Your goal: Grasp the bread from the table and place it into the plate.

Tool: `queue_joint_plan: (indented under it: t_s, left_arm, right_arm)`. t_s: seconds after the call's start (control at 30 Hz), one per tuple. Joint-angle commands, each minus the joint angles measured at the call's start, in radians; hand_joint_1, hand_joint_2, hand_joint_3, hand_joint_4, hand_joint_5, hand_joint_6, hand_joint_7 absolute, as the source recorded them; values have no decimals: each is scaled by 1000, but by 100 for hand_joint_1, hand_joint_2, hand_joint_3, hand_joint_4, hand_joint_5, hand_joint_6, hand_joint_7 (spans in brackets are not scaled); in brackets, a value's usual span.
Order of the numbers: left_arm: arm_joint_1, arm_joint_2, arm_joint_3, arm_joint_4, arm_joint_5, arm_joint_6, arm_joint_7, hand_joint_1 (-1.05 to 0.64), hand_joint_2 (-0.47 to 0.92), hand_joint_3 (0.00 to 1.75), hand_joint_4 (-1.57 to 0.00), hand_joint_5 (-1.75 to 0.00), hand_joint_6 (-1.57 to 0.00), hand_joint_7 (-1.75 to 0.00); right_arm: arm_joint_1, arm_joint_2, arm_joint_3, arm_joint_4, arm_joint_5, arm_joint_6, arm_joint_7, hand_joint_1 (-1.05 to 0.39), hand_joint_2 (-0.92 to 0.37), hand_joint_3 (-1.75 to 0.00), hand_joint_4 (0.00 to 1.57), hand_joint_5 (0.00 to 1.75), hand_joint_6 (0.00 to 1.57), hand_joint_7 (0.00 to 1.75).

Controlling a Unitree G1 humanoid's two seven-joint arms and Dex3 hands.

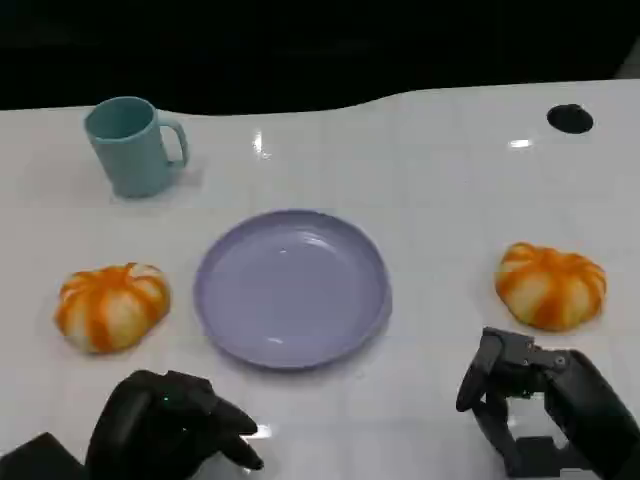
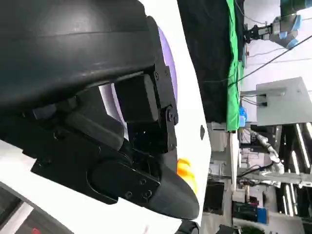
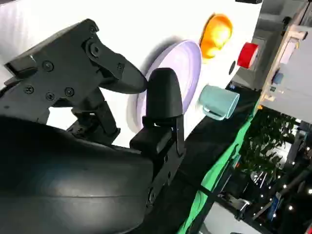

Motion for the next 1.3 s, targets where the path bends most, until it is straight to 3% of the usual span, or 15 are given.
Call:
queue_joint_plan:
  t_s: [0.03, 0.8, 0.9, 1.07, 1.17, 1.3]
  left_arm:
    - [2, 18, 7, 2, -5, -8, -7, -105, 89, 0, -151, -55, -157, -25]
    - [2, 17, 6, 2, -6, -4, -6, -105, 90, 0, -150, -54, -157, -25]
    - [1, 17, 6, 6, -4, -11, -6, -105, 90, 0, -150, -54, -157, -25]
    - [-5, 19, 8, 17, -5, -17, -10, -105, 90, 0, -150, -54, -157, -24]
    - [-9, 18, 9, 21, -8, -15, -10, -105, 90, 0, -150, -54, -157, -24]
    - [-12, 19, 10, 25, -6, -15, -9, -105, 90, 0, -150, -55, -157, -24]
  right_arm:
    - [-4, -9, -4, 7, 12, -9, 1, -25, -52, -113, 87, 175, 71, 150]
    - [-4, -8, -4, 10, 7, -15, -4, -25, -52, -113, 88, 175, 71, 150]
    - [-4, -6, -7, 16, 6, -27, -10, -24, -54, -111, 84, 175, 71, 144]
    - [-2, 9, -14, 6, 59, -10, 2, -20, -66, -84, 75, 161, 75, 121]
    - [-9, 15, -15, 9, 89, -14, 12, -19, -72, -67, 69, 146, 71, 112]
    - [-19, 16, -20, 9, 86, -29, 6, -19, -78, -54, 67, 140, 70, 108]
